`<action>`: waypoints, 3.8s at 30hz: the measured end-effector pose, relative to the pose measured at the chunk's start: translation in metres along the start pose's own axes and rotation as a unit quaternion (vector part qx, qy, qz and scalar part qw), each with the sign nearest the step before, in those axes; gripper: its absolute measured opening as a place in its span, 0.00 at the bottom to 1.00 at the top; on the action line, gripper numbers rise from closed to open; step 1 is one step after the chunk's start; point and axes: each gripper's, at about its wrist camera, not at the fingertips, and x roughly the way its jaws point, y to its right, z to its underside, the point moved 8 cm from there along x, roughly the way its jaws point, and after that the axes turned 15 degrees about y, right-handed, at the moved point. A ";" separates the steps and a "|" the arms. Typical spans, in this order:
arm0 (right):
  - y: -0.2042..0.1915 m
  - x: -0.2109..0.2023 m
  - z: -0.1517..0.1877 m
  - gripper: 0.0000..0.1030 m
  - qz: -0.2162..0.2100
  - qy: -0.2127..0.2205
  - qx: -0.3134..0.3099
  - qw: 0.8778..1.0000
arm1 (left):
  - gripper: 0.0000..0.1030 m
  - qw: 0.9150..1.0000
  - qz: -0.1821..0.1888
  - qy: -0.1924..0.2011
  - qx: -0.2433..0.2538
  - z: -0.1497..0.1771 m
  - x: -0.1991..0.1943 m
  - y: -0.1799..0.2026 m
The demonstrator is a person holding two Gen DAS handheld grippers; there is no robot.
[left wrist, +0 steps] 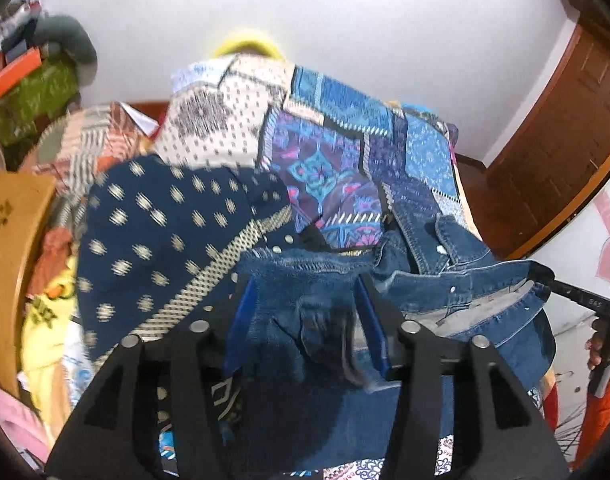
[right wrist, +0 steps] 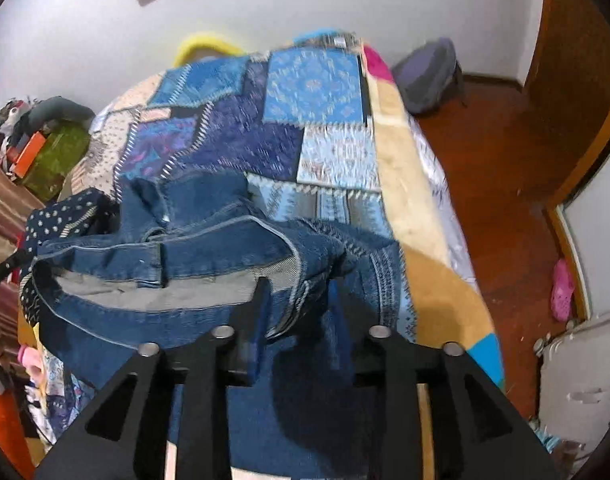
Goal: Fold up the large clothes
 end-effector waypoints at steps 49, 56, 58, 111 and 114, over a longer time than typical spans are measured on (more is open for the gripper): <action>-0.065 0.095 0.006 0.71 0.060 0.016 -0.099 0.993 | 0.64 0.992 -0.038 -0.033 0.119 0.019 0.112 0.045; -0.067 0.072 0.022 0.71 0.033 0.009 -0.106 0.994 | 0.65 0.988 -0.028 -0.021 0.154 0.036 0.092 0.067; -0.073 0.063 0.031 0.71 0.022 0.005 -0.125 0.992 | 0.65 0.987 -0.009 -0.027 0.158 0.044 0.083 0.079; -0.078 -0.003 0.105 0.72 0.003 -0.006 -0.128 0.992 | 0.74 0.946 0.034 -0.055 -0.319 0.200 0.004 -0.052; -0.080 0.003 0.106 0.73 0.007 -0.007 -0.131 0.991 | 0.73 0.952 0.052 -0.055 -0.296 0.193 0.014 -0.042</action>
